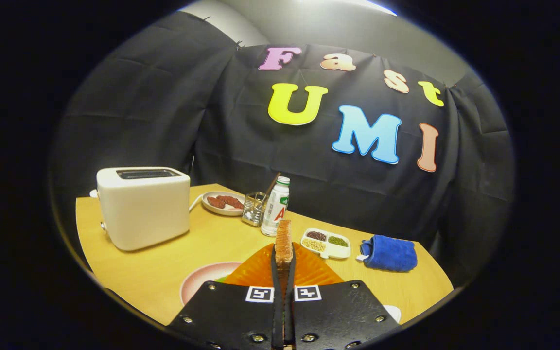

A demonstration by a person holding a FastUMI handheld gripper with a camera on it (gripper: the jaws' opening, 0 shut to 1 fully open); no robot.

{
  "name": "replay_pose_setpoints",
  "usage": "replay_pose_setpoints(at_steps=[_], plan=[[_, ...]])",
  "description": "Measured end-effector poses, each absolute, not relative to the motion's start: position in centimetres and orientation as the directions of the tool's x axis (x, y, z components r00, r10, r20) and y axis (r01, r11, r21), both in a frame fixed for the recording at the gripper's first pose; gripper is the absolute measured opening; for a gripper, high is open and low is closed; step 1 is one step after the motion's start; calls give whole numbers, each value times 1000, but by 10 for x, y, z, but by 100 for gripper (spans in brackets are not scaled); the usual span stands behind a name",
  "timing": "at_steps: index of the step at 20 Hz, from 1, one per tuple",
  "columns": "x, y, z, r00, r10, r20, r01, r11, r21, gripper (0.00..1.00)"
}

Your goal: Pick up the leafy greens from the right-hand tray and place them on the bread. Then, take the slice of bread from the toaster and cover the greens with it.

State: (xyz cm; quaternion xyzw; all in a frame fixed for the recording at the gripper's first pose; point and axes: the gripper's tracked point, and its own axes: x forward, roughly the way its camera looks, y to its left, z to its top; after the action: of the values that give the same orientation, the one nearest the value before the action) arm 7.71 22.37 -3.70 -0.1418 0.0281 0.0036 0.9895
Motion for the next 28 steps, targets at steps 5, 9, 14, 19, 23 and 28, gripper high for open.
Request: replay_pose_setpoints(at_steps=[5,9,14,19,23,28], plan=[[79,231,-75,992,19,-127,-54,960,-275,1],[79,249,-84,988,57,-143,-89,969,-230,1],[78,273,-112,958,144,-248,-179,976,-127,1],[78,284,-135,917,210,-338,-220,976,9,1],[78,287,-143,907,228,-354,-231,972,34,1],[79,288,-144,912,223,-344,-232,973,16,14]])
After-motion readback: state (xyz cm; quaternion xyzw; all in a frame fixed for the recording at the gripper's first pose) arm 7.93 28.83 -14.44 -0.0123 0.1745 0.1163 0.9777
